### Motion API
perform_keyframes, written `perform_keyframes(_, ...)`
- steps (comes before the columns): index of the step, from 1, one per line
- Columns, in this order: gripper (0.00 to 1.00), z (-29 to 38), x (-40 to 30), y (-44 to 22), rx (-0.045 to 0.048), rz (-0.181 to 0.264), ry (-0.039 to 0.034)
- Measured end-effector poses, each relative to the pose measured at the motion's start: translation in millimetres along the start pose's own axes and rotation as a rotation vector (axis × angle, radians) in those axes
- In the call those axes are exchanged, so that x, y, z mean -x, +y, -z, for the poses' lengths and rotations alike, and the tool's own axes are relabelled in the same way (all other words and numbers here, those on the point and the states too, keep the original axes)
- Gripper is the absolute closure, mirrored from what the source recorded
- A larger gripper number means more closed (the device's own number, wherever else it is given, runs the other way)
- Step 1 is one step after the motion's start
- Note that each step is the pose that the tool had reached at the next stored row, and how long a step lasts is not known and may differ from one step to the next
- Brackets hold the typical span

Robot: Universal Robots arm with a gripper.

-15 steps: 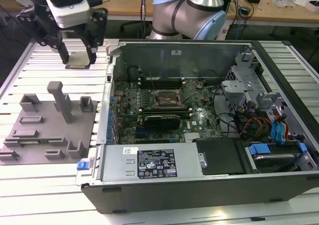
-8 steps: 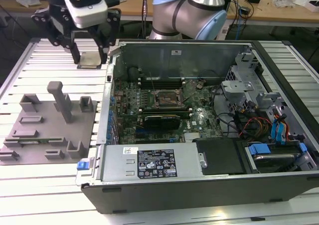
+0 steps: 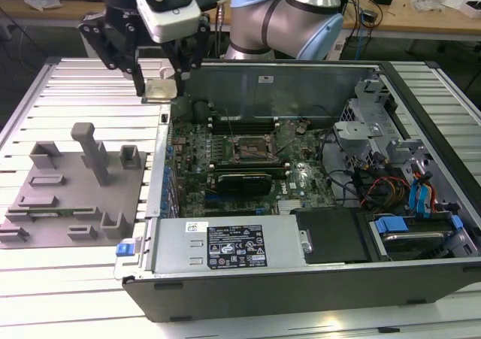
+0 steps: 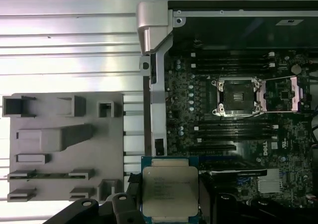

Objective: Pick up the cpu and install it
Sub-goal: 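Pick up the cpu and move it towards the insertion slot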

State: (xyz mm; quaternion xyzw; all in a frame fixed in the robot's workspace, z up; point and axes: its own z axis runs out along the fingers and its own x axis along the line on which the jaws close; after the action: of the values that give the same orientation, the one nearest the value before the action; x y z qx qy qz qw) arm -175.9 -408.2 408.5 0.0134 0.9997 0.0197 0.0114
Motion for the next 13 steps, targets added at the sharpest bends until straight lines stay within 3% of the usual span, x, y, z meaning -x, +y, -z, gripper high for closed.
perform_keyframes(13,0.45,-1.1,48.5,1.3,0.0000,0.000,0.0001)
